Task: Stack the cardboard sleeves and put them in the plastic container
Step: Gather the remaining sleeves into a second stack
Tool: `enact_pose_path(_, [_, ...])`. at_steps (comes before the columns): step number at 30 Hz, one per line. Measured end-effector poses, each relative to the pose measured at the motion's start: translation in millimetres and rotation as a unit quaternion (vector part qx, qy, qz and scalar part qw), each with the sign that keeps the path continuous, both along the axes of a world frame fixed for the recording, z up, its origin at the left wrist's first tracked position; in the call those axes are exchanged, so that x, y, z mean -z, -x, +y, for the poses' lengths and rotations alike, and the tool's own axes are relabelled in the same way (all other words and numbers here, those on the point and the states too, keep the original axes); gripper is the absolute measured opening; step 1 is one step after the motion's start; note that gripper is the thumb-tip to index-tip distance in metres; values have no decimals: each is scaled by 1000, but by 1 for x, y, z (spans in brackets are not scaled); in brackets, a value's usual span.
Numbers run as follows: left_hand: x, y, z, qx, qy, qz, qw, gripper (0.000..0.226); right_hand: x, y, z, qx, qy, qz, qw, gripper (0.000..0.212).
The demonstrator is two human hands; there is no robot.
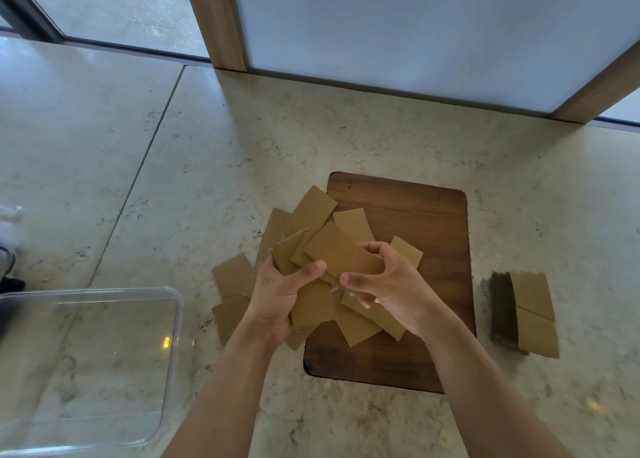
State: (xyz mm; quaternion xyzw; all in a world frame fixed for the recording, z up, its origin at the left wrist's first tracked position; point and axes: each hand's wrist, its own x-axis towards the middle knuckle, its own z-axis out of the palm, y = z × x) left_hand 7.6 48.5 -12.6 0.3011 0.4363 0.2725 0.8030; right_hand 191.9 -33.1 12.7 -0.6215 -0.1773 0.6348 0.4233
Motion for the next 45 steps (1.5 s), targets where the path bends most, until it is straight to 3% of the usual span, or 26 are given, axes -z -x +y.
enact_pose_path(3, [-1, -3, -1, 4, -11, 43, 999, 36, -5, -8, 1, -78, 20, -71, 994, 61])
enact_pose_path(5, [1, -4, -2, -9, -22, 78, 997, 40, -6, -12, -1, -52, 7, -88, 995, 59])
enact_pose_path(9, [-2, -4, -2, 25, 3, 66, 997, 55, -2, -13, -4, 179, -73, -18, 981, 61])
enact_pose_path(11, [-3, -6, -3, 68, 11, 73, 995, 55, 1, -8, -3, 235, -91, 21, 967, 52])
enact_pose_path(16, [-9, -1, -3, 87, 44, 43, 994, 53, 1, -9, -1, 277, -111, 80, 951, 31])
enact_pose_path(19, [-12, 0, -1, 100, 78, 88, 988, 67, -6, -11, -2, 207, -125, 107, 964, 29])
enact_pose_path(22, [-12, -7, -5, 170, 142, 69, 973, 76, -6, 13, 1, 43, -62, -57, 996, 24])
enact_pose_path(24, [-10, -9, -11, 166, 169, 38, 971, 76, -2, 30, 2, -15, -66, -204, 977, 30])
enact_pose_path(27, [1, -5, -14, 92, 180, -43, 979, 74, 7, 47, -1, -8, -141, -356, 924, 45])
enact_pose_path(30, [0, -10, -16, -1, 195, -105, 975, 55, 14, 71, -6, 75, -169, -442, 878, 32])
enact_pose_path(34, [-4, -23, -26, -94, 278, -150, 944, 41, 28, 97, -4, 146, -255, -508, 810, 29])
enact_pose_path(37, [-2, -26, -23, -134, 297, -139, 935, 30, 31, 86, 8, 169, -246, -486, 822, 25])
enact_pose_path(40, [2, -20, 0, -183, 275, -139, 934, 38, 35, 54, 23, 170, -131, -460, 862, 23])
enact_pose_path(43, [4, -12, 15, -175, 209, -131, 953, 34, 45, 20, 36, 40, 99, -566, 818, 56])
enact_pose_path(45, [1, -12, 17, -142, 182, -123, 965, 32, 51, 12, 40, -16, 126, -595, 793, 69])
